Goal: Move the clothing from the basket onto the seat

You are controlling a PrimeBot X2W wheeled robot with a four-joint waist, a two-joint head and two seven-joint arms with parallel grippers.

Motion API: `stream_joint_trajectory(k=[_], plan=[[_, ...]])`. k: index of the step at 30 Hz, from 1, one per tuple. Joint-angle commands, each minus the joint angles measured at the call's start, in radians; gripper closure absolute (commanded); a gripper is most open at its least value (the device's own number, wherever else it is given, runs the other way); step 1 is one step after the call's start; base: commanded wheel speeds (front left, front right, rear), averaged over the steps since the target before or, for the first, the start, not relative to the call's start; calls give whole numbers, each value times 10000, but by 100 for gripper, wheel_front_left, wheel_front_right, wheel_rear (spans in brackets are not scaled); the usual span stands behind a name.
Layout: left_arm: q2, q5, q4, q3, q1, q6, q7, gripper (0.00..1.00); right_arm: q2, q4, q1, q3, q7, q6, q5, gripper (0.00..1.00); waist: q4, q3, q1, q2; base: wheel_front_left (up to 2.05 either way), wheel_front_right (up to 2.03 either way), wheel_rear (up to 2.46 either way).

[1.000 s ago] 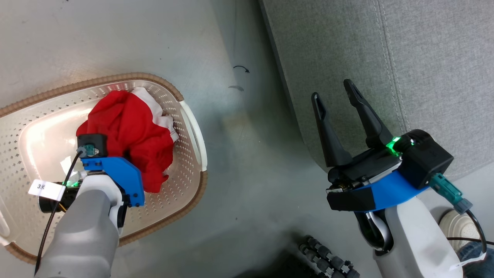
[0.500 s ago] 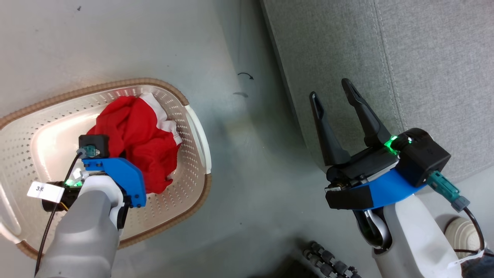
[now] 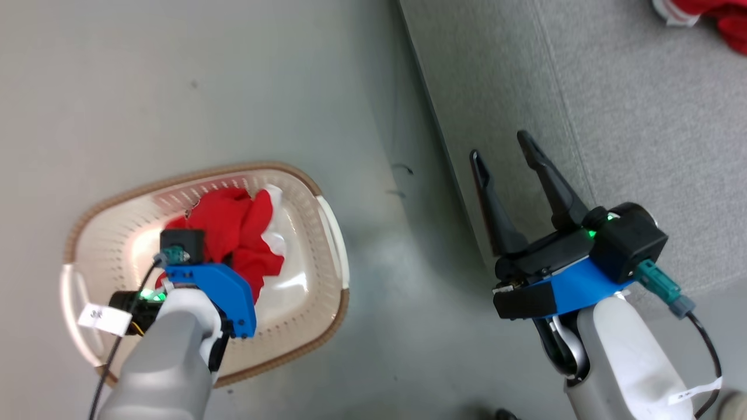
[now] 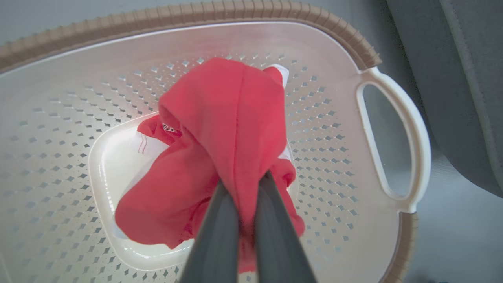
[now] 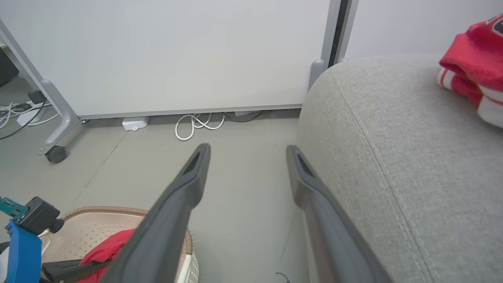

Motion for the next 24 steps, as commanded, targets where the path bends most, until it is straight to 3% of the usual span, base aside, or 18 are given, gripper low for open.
stream_joint_trajectory(k=[1,11,24], plan=[[-43,9,-28,-55,109,-54,-102,100,-20,69,134,-14,-38,1,-55,0,424,-715,1,0,0,0,0],[-465,-145,-487,-738,1039,-228,-610,100,-23,720,824,-100,-39,1,-250,0,1168,-3093,1,0,0,0,0],[-604,-1026,-2676,-2257,1544,-204,-823,100,-21,1237,1730,-215,3,3,-427,0,1884,-5153,1,0,0,0,0]])
